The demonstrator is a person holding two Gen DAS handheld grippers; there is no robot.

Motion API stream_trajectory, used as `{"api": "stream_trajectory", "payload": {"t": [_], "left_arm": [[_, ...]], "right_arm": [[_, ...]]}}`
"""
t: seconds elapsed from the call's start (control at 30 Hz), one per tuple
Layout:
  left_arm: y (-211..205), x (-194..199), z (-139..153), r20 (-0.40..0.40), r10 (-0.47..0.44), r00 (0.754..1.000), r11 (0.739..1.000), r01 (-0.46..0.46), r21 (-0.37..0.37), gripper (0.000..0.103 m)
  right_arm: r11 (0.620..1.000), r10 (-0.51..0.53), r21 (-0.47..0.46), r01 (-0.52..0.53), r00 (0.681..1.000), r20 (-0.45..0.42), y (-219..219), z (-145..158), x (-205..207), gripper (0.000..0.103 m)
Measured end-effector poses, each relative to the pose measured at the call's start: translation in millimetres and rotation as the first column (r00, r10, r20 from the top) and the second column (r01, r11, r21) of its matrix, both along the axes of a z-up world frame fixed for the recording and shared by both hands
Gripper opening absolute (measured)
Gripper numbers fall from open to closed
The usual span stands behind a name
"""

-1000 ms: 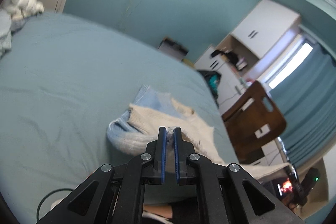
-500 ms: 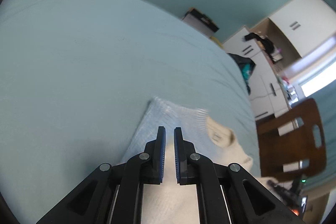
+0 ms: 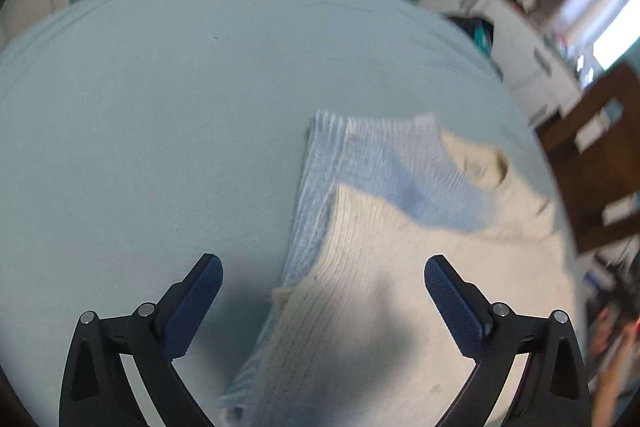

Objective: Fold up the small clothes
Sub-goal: 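Lift the hem with both grippers, fold it toward the collar, release, then grasp the folded sweater edge with both grippers and fold it over itself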

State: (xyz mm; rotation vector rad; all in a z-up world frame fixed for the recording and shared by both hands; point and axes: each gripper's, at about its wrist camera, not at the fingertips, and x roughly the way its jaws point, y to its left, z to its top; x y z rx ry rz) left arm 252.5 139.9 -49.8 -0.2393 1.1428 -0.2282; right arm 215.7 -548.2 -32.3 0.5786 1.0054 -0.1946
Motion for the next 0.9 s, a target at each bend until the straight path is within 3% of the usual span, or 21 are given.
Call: {"api": "stream_trajectory", "payload": {"t": [0.07, 0.13, 0.27, 0.33, 0.37, 0.4, 0.47, 0.5, 0.6, 0.7, 0.8, 0.9], "left_arm": [[-9.9, 3.4, -8.8, -0.031, -0.048, 0.998, 0.999, 0.048, 0.008, 0.102], [-15.6, 5.2, -21.3, -0.069, -0.068, 0.995, 0.998, 0.069, 0.008, 0.102], [-21.0, 12.2, -37.1, -0.116, -0.082, 0.99, 0.997, 0.081, -0.012, 0.097], [-17.9, 15.5, -39.9, -0.111, -0.061, 0.992, 0.997, 0.055, -0.056, 0.069], [-17.7, 17.3, -40.5, -0.111, -0.054, 0.992, 0.996, 0.046, -0.074, 0.039], [-19.0, 19.1, -40.3, -0.113, -0.049, 0.992, 0.996, 0.041, -0.073, 0.026], [-23.4, 16.9, -33.4, -0.104, -0.047, 0.993, 0.998, 0.043, -0.039, 0.016], [-27.9, 13.3, -27.3, -0.094, -0.054, 0.994, 0.999, 0.053, -0.013, 0.011], [-34.7, 0.5, -3.4, -0.024, -0.075, 0.997, 0.997, 0.075, -0.001, 0.009], [-37.4, -18.7, 37.9, 0.122, -0.062, 0.991, 0.998, 0.064, -0.01, 0.009], [-35.1, -31.9, 74.1, 0.227, -0.015, 0.974, 0.999, 0.022, -0.028, 0.008], [-23.3, -22.6, 99.4, 0.264, 0.037, 0.964, 0.997, -0.017, -0.078, 0.008]], "right_arm": [[0.995, 0.095, -0.009, -0.096, 0.994, -0.053, 0.5, -11.6, 16.3, 0.088], [0.984, 0.133, -0.103, -0.146, 0.984, -0.122, 7.2, -24.1, 25.7, 0.088], [0.966, 0.214, -0.114, -0.231, 0.967, -0.14, 11.1, -35.6, 38.1, 0.088], [0.964, 0.224, -0.107, -0.242, 0.962, -0.159, 8.7, -47.2, 51.1, 0.088], [0.967, 0.226, -0.084, -0.241, 0.961, -0.16, 6.8, -51.3, 54.2, 0.088], [0.97, 0.231, -0.047, -0.24, 0.96, -0.156, 6.5, -56.4, 58.2, 0.087], [0.969, 0.247, 0.024, -0.247, 0.956, -0.156, 9.7, -68.0, 64.4, 0.059], [0.963, 0.268, 0.02, -0.268, 0.951, -0.157, 15.2, -65.3, 62.3, 0.028], [0.916, 0.317, -0.214, -0.34, 0.939, -0.134, 43.7, -38.0, 54.8, 0.011], [0.88, 0.341, -0.333, -0.338, 0.939, -0.052, 60.6, -10.0, 39.0, 0.009], [0.905, 0.314, -0.329, -0.268, 0.945, 0.095, 60.4, 25.1, 18.4, 0.008], [0.946, 0.25, -0.262, -0.189, 0.943, 0.222, 49.9, 51.1, 14.0, 0.008]]}}
